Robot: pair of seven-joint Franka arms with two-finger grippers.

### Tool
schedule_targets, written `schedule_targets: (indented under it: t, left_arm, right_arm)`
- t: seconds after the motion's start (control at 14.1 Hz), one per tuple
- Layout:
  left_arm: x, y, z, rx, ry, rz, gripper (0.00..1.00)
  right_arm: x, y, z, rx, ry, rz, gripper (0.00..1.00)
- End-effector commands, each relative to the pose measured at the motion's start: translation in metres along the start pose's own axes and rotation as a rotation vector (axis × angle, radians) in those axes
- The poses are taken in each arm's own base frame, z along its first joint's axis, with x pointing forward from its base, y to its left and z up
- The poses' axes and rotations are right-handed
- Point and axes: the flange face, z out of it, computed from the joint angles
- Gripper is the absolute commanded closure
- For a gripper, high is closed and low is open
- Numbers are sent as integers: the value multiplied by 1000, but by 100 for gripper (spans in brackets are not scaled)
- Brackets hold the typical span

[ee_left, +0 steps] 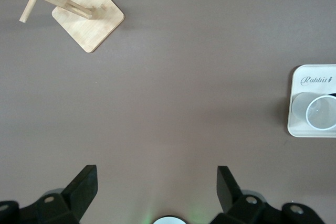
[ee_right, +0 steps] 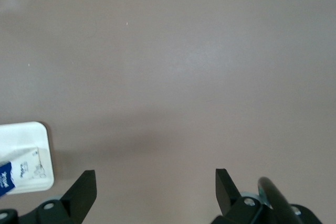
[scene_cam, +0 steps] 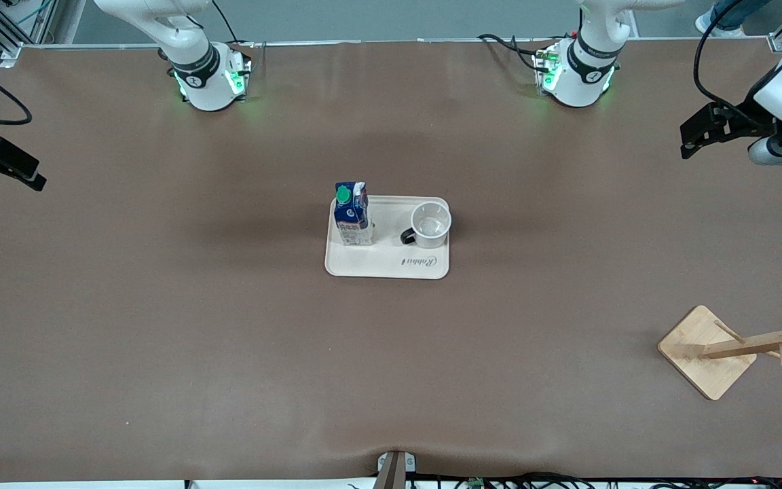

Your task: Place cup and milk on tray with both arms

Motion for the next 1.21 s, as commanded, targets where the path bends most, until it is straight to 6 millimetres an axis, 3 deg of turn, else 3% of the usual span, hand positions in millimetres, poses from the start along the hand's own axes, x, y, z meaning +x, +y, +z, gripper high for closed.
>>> schedule_targets:
  t: [0.0, 1.13]
  left_arm:
    - [2, 0, -4, -11, 10, -6, 0]
    - [8, -5, -2, -4, 7, 10, 0]
  right_arm:
    - [-4, 11, -1, -11, 7, -27, 0]
    - [-8, 4, -1, -12, -17, 34, 0]
